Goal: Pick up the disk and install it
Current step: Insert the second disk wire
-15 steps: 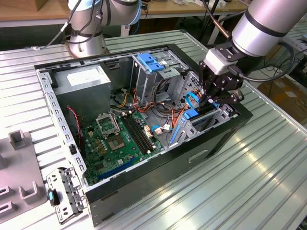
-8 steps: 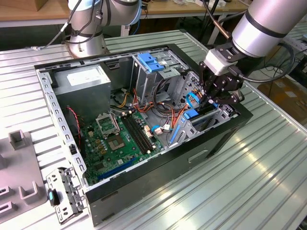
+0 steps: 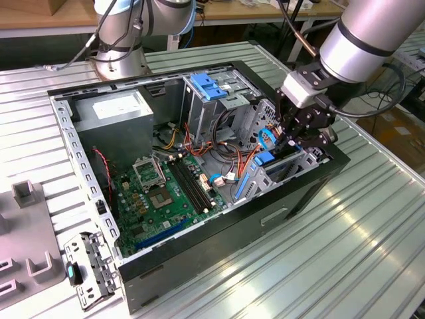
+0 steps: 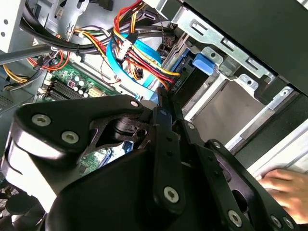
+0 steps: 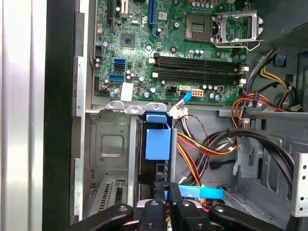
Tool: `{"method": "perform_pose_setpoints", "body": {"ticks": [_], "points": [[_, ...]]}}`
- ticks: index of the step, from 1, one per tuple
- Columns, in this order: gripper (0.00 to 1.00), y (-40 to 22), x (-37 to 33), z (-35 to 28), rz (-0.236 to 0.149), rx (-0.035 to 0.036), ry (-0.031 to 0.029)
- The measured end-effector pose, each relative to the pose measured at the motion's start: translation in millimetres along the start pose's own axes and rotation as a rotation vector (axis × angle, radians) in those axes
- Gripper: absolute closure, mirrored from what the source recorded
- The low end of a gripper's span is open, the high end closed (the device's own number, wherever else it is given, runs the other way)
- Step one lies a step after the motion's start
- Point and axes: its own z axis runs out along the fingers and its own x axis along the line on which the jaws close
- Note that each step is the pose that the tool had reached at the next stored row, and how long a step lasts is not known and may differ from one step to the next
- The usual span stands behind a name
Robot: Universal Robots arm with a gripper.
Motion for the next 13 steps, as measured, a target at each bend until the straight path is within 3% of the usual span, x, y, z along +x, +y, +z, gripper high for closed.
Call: {"method": "perform_pose_setpoints", "body": {"ticks": [1, 3, 5, 7, 9, 13], "points": [[0.77, -0.1, -0.4, -3.1, 0.000, 0.0001, -0.0004], [0.77, -0.3, -1.9, -15.8, 0.000, 0.0000, 0.0003], [0.77, -0.4, -2.5, -21.1, 0.000, -0.0001, 0.0005], [0.78, -0.5, -2.5, -21.1, 0.000, 0.0000, 0.0003], [0.89, -0.5, -2.5, -21.2, 0.000, -0.0001, 0.0004], [0.89, -0.5, -2.5, -21.2, 0.000, 0.0000, 0.0004]]}}
